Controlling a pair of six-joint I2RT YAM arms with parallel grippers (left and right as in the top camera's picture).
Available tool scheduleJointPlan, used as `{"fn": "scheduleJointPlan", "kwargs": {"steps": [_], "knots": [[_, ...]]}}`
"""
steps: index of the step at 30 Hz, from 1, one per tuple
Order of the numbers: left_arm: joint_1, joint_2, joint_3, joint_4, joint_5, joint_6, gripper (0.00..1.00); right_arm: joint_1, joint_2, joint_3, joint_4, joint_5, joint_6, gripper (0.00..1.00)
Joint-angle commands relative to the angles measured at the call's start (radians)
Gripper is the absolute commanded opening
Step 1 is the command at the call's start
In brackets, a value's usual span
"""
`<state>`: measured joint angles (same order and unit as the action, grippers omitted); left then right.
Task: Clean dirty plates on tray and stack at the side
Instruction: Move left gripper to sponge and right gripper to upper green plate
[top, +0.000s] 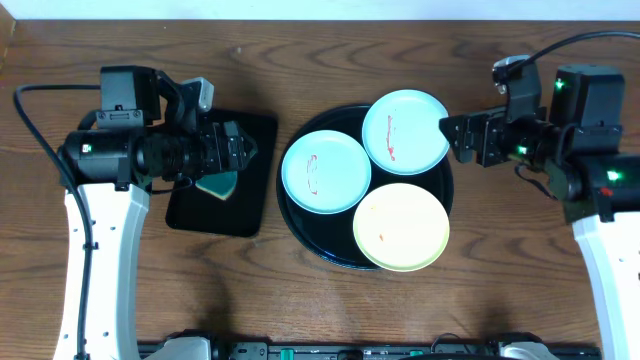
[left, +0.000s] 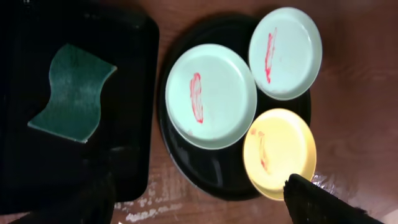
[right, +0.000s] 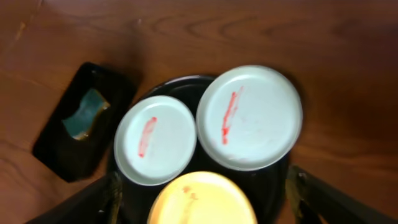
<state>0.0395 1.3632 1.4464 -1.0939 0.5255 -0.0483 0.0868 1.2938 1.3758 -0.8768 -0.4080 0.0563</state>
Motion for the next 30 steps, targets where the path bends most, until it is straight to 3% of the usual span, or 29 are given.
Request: {"fn": "scheduleJointPlan", "kwargs": {"steps": [1,3,6,10,14,23,30], "knots": [[0.003,-0.004,0.027,0.005,0.009,-0.010,0.87,0.065,0.071,0.012,-0.014,0.085,0.144,0.79],[0.003,-0.004,0.027,0.006,-0.011,-0.023,0.87,0.109,0.112,0.012,-0.012,0.124,0.188,0.77],[0.003,-0.002,0.039,-0.005,-0.222,-0.176,0.87,0.184,0.190,0.016,0.002,0.176,0.251,0.72],[0.003,0.020,0.101,-0.073,-0.410,-0.221,0.87,0.266,0.311,0.032,0.010,0.233,0.330,0.64],[0.003,0.074,0.166,-0.157,-0.562,-0.265,0.87,0.336,0.432,0.043,0.031,0.299,0.415,0.47],[0.003,0.207,0.168,-0.162,-0.576,-0.264,0.87,0.418,0.652,0.043,0.088,0.356,0.548,0.27],[0.003,0.220,0.167,-0.146,-0.576,-0.253,0.87,0.445,0.740,0.043,0.162,0.359,0.559,0.18]]}}
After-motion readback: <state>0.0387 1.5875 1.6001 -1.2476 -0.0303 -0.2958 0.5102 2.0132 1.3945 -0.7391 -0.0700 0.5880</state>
